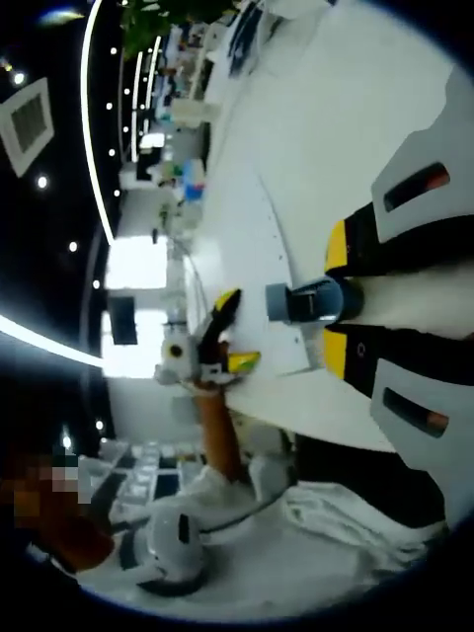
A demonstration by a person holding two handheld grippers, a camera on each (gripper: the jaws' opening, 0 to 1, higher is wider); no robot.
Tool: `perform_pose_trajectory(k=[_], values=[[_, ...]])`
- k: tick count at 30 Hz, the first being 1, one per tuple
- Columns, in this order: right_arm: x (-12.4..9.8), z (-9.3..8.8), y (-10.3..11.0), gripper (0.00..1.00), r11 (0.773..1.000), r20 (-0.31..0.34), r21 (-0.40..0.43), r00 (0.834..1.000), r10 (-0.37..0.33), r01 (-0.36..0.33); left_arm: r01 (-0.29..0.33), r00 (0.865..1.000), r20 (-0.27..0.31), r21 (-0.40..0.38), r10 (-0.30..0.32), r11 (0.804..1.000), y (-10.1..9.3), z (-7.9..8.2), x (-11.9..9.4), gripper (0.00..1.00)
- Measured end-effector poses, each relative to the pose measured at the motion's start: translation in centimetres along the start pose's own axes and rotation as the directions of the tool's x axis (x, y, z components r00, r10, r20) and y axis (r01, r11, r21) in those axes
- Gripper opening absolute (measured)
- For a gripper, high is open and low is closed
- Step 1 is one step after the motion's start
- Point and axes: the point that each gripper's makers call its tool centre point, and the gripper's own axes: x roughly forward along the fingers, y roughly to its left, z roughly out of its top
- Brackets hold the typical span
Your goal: Pick up the paper insert the paper into the punch align the paper edges press the punch to punch holes
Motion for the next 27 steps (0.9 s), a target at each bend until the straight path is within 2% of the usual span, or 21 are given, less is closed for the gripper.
perform_pose_trajectory(k=[3,5,9,13,14,16,17,27], values=[[0.2,0.1,-1.2,0.22,0.997,0.0,0.012,0.997,-0.076,0.076,-0.001,1.0,0.001,0.0,0.001,1.0,0.0,0.0,0.0,0.62],[0.1,0.1,-2.4,0.22,0.989,-0.004,0.016,0.99,-0.144,0.144,-0.001,1.0,0.001,0.0,0.001,1.0,0.0,0.0,0.0,0.62],[0.2,0.1,-3.4,0.22,0.981,-0.015,0.026,0.981,-0.193,0.194,-0.003,1.0,0.001,-0.001,0.003,1.0,-0.1,0.0,0.0,0.62],[0.1,0.1,-5.4,0.22,0.95,-0.032,0.038,0.951,-0.308,0.309,-0.004,1.0,0.001,-0.001,0.004,1.0,-0.1,0.0,0.0,0.62],[0.0,0.1,-6.3,0.22,0.935,-0.036,0.04,0.935,-0.352,0.353,-0.004,1.0,0.001,-0.001,0.004,1.0,-0.1,0.0,0.0,0.62],[0.1,0.1,-6.8,0.22,0.926,-0.036,0.043,0.927,-0.374,0.376,-0.004,1.0,0.001,-0.001,0.004,1.0,-0.1,0.0,0.0,0.62],[-0.1,0.1,-7.7,0.22,0.91,-0.04,0.059,0.911,-0.409,0.411,-0.004,1.0,0.001,-0.001,0.004,1.0,-0.1,0.0,0.0,0.62],[0.6,0.4,-10.6,0.22,0.866,-0.042,0.097,0.871,-0.49,0.491,-0.003,1.0,0.001,-0.001,0.003,1.0,0.1,0.0,0.0,0.62]])
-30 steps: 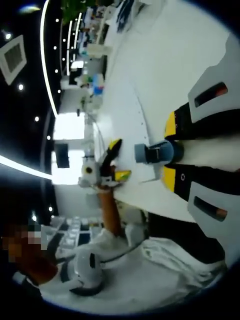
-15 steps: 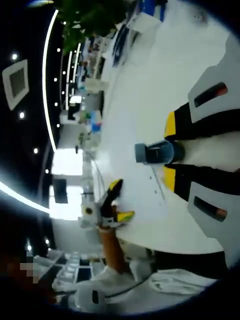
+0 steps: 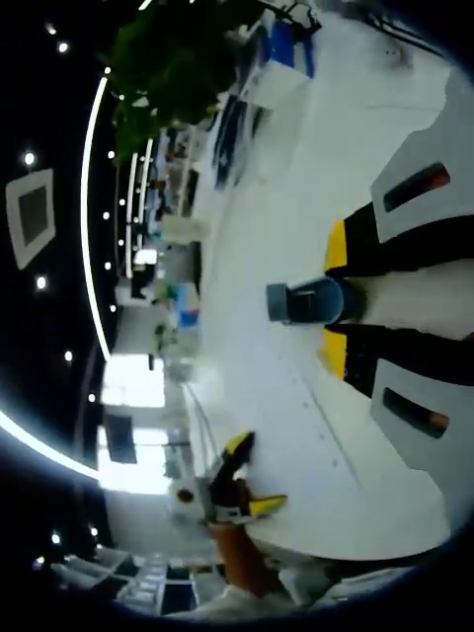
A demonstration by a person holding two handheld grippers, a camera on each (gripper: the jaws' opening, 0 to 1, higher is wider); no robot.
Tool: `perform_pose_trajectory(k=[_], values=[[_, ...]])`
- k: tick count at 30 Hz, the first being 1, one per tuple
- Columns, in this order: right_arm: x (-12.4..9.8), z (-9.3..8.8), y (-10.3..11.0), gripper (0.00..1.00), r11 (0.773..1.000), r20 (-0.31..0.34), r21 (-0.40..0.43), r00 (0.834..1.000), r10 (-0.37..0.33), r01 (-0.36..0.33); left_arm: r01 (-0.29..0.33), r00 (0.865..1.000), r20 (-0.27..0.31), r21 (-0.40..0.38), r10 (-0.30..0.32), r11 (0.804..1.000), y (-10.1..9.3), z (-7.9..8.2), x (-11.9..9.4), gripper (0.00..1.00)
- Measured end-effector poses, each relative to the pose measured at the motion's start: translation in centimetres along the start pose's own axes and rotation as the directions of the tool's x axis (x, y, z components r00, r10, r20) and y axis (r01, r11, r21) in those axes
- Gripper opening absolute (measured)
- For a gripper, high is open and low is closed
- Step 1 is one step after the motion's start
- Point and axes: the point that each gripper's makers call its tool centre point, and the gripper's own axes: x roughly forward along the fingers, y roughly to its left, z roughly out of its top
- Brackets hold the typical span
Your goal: Pick up the paper insert the paper into the punch align the paper edges press the punch to punch holes
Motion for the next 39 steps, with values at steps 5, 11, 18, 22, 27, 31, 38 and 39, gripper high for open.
perform_pose_trajectory(k=[5,11,18,22,27,31,38,39], values=[[1.0,0.5,-1.7,0.22,0.998,-0.006,0.013,0.998,-0.068,0.068,-0.001,1.0,0.0,0.0,0.001,1.0,0.1,0.0,0.0,0.62],[2.1,1.1,-3.2,0.22,0.991,0.017,0.028,0.991,-0.134,0.134,-0.001,1.0,0.0,0.0,0.001,1.0,0.2,0.0,0.1,0.62],[2.9,1.2,-4.7,0.22,0.981,0.002,0.024,0.981,-0.195,0.195,-0.002,1.0,-0.001,-0.001,0.002,1.0,0.4,0.0,0.1,0.62],[2.9,1.1,-4.9,0.22,0.978,0.001,0.022,0.978,-0.208,0.208,-0.002,1.0,-0.001,0.0,0.002,1.0,0.4,0.0,0.1,0.62],[2.9,1.1,-4.8,0.22,0.978,0.006,0.021,0.978,-0.207,0.207,-0.002,1.0,0.0,0.0,0.002,1.0,0.5,0.1,0.1,0.62],[2.8,1.1,-4.8,0.23,0.978,0.003,0.027,0.978,-0.207,0.207,-0.002,1.0,-0.001,0.001,0.002,1.0,0.5,0.1,0.1,0.62],[2.0,1.2,-4.3,0.41,0.978,-0.004,0.0,0.978,-0.21,0.21,0.001,0.998,0.062,0.025,-0.003,1.0,0.4,1.5,-0.5,0.68],[1.9,1.0,-4.1,0.44,0.979,-0.017,-0.002,0.979,-0.203,0.203,-0.007,0.998,0.069,0.018,0.006,1.0,0.7,1.6,-0.6,0.71]])
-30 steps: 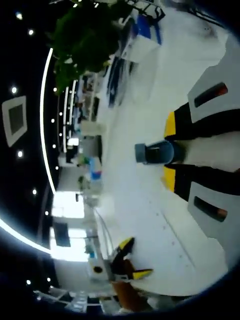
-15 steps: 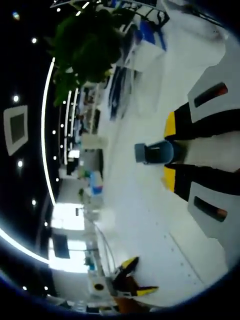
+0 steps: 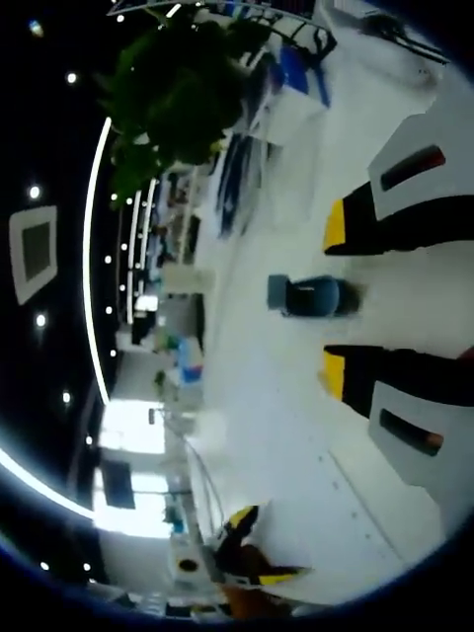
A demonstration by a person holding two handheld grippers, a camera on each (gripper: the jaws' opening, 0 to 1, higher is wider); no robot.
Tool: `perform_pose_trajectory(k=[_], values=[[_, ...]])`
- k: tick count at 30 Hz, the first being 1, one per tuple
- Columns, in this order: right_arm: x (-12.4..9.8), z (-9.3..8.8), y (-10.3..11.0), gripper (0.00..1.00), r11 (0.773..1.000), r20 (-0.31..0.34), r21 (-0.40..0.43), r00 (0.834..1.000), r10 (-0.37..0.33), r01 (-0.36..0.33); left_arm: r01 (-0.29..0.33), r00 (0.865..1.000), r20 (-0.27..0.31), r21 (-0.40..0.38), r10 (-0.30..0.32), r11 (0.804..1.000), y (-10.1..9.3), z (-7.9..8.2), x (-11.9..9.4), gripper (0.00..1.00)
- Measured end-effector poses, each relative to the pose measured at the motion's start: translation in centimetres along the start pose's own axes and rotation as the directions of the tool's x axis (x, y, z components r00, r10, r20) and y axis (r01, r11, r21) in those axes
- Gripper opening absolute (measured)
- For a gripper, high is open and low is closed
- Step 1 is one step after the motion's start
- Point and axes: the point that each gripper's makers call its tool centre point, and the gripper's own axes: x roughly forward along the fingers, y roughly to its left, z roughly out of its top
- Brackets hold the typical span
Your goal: Pick up the paper insert the paper into the punch align the paper edges press the punch to punch holes
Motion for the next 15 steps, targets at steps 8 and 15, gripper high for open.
perform_pose_trajectory(k=[8,15], values=[[-3.4,-1.3,2.3,0.72,0.996,-0.083,0.07,0.995,0.054,-0.048,-0.082,0.996,0.031,-0.04,0.083,0.996,1.6,0.5,-0.7,0.89],[-10.4,-0.4,5.7,0.87,0.99,-0.067,0.113,0.993,0.097,-0.089,-0.228,0.973,0.02,-0.078,0.23,0.971,0.3,1.1,-3.7,0.9]])
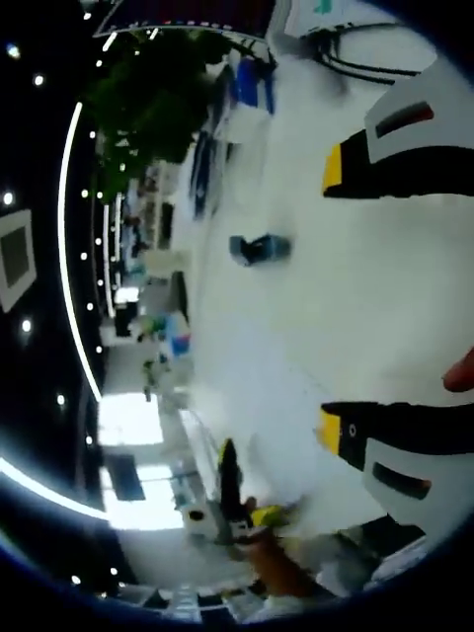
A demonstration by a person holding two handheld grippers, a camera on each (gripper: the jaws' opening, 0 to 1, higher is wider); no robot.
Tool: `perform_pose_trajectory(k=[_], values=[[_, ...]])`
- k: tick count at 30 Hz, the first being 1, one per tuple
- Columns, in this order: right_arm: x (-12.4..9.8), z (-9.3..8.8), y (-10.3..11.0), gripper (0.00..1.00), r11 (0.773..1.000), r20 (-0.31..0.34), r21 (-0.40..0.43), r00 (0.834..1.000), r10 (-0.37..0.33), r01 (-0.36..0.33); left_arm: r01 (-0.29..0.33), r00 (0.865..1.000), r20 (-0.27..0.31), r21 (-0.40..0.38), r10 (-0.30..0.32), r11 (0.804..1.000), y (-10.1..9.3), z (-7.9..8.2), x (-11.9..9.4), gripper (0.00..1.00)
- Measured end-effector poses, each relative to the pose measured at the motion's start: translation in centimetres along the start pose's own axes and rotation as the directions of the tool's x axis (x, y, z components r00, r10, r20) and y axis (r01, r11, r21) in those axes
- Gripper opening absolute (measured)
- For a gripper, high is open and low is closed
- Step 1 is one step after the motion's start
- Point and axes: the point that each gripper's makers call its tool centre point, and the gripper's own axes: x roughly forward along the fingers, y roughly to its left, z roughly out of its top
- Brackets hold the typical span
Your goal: Pick up the paper insert the paper into the punch align the paper edges press the punch to punch holes
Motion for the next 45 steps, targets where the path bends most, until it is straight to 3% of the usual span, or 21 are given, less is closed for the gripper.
perform_pose_trajectory(k=[2,8,13,16,29,38,45], values=[[-1.4,-0.3,1.4,0.88,1.0,-0.009,0.0,1.0,0.023,-0.023,-0.035,0.999,-0.002,-0.014,0.035,0.999,-0.7,0.2,-1.3,0.9],[-7.4,-0.8,5.0,0.86,0.999,-0.024,-0.004,0.999,0.044,-0.044,-0.136,0.99,-0.049,-0.044,0.134,0.99,-4.1,0.4,-7.9,0.89],[-10.3,-1.2,5.7,0.81,1.0,-0.031,0.009,0.999,0.016,-0.016,-0.166,0.985,-0.055,-0.039,0.164,0.985,-6.3,1.1,-11.4,0.89],[-12.5,-1.1,6.1,0.83,1.0,-0.021,0.01,1.0,-0.004,0.004,-0.218,0.974,-0.077,-0.02,0.215,0.976,-7.1,1.3,-13.7,0.89],[-19.8,-1.9,8.4,0.89,0.999,-0.043,0.04,0.999,-0.004,0.006,-0.317,0.94,-0.127,0.015,0.316,0.948,-9.5,1.4,-19.5,0.89],[-25.2,-3.0,8.4,0.88,0.992,-0.075,0.014,0.99,-0.121,0.123,-0.347,0.923,-0.168,0.021,0.346,0.937,-12.9,0.9,-23.4,0.89],[-27.9,-3.6,8.7,0.9,0.986,-0.078,0.019,0.984,-0.161,0.163,-0.383,0.91,-0.173,0.0,0.377,0.924,-13.3,0.5,-25.3,0.89]])
